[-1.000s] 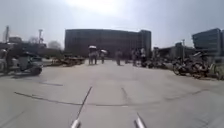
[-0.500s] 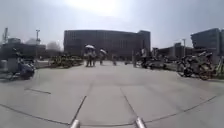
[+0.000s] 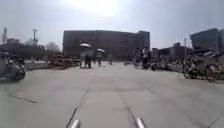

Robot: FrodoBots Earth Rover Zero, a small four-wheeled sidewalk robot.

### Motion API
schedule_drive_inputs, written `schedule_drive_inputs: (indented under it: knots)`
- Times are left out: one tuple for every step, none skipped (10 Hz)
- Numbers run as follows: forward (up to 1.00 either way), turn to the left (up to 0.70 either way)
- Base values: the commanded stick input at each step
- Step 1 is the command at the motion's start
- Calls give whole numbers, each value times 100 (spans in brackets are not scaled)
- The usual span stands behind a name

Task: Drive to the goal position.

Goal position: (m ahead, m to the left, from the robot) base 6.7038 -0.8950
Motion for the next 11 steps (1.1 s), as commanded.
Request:
schedule_drive_inputs:
  knots:
    - [85, 1]
    - [85, 1]
    - [85, 1]
    - [85, 1]
    - [85, 1]
    - [85, 1]
    - [85, 1]
    - [85, 1]
    - [85, 1]
    - [85, 1]
    - [85, 1]
